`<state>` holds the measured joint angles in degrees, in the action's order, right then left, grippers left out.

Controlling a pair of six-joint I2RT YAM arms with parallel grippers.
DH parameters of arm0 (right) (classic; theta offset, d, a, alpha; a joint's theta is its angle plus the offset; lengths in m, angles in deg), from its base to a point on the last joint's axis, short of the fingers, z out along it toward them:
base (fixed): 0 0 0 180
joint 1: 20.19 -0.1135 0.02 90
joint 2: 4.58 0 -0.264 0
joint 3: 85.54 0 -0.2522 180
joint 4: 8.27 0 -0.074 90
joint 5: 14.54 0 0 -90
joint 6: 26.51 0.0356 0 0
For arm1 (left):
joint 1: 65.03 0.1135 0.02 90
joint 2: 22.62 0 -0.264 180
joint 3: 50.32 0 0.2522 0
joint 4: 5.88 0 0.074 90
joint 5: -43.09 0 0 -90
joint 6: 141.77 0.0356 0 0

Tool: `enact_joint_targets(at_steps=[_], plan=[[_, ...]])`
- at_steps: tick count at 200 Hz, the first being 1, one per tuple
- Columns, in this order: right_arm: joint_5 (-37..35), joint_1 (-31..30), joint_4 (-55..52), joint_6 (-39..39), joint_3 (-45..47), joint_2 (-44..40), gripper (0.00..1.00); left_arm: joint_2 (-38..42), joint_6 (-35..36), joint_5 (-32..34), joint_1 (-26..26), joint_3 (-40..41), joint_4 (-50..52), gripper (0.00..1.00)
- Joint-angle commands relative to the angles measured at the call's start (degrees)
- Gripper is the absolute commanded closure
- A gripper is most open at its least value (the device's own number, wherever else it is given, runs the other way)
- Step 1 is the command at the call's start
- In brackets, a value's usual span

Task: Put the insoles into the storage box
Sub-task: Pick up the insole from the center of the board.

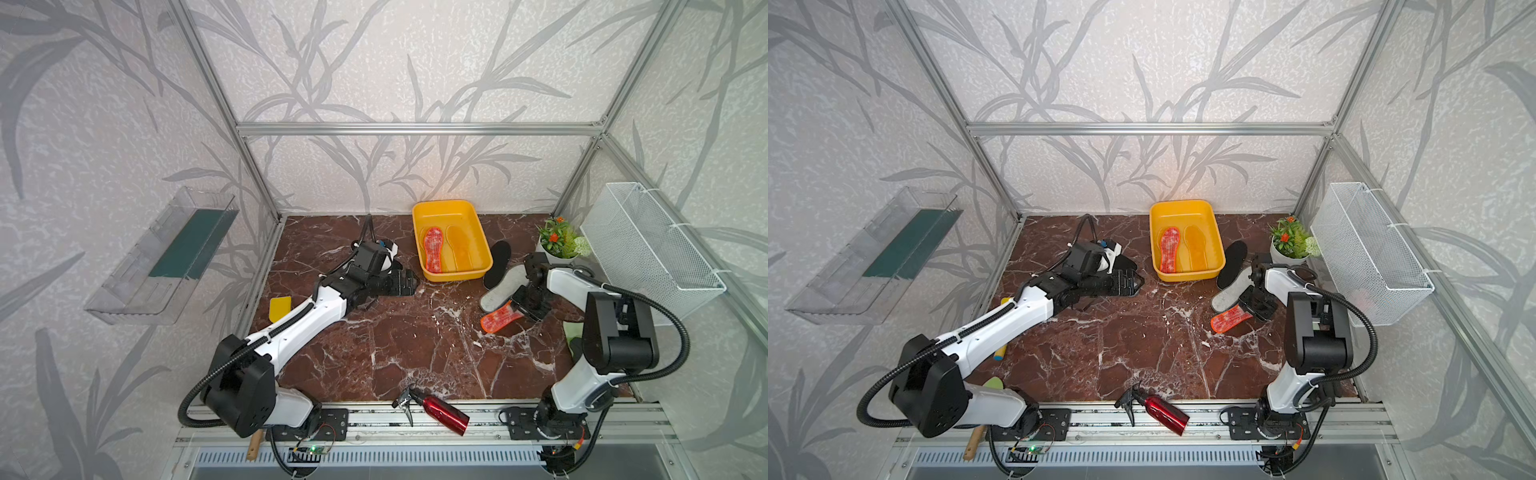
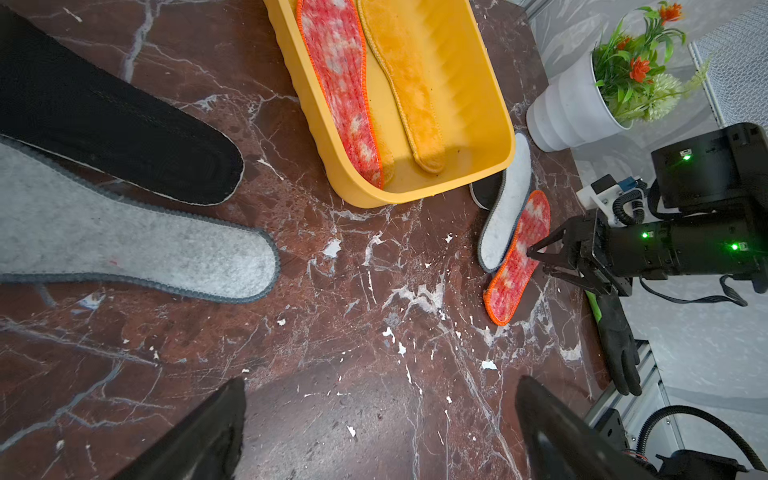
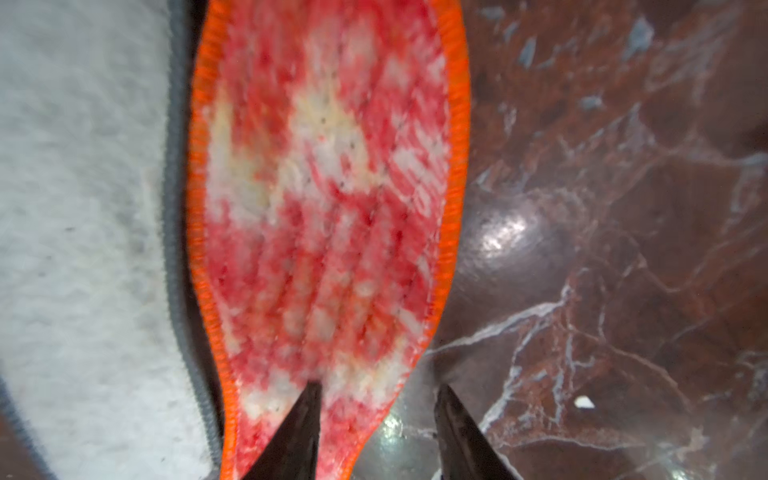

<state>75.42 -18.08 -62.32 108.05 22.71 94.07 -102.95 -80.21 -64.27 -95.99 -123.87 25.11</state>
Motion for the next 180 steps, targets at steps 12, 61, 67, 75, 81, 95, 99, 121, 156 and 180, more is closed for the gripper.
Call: enact_joint_targets(at_steps=[12,61,67,75,81,95,99,121,156,180], plan=[[-1.4,0.2,0.1,0.2,1.0,1.9,0.55,1.7,1.0,1.2,0.4,0.0,0.8,0.01],[-2.0,0.2,1.0,0.0,2.0,1.9,0.61,1.6,0.7,1.2,0.5,0.0,0.8,0.01],[-2.1,0.3,0.8,0.0,2.2,1.8,0.62,1.6,0.8,1.2,0.5,-0.1,0.7,0.01],[-2.3,0.3,0.9,-0.2,2.1,1.6,0.63,1.6,0.7,1.0,0.5,-0.1,0.9,0.01],[-2.3,0.3,1.1,-0.3,2.2,1.6,0.65,1.6,0.7,0.9,0.5,-0.1,0.9,0.01],[-2.3,0.4,1.2,-0.3,2.4,1.4,0.69,1.6,0.7,1.1,0.5,0.0,1.0,0.01],[-2.2,0.3,1.3,-0.4,2.4,1.3,0.7,1.6,0.7,1.2,0.5,0.0,1.0,0.01],[-2.2,0.7,1.2,-0.6,2.5,1.2,0.74,1.6,0.7,1.2,0.6,0.0,1.1,0.01],[-2.0,1.6,1.6,-1.2,3.1,0.2,0.8,1.7,0.6,1.3,0.7,0.4,0.9,0.01],[-2.1,2.1,1.8,-1.8,3.4,-0.5,0.84,1.6,0.6,1.2,0.8,0.2,0.9,0.01]])
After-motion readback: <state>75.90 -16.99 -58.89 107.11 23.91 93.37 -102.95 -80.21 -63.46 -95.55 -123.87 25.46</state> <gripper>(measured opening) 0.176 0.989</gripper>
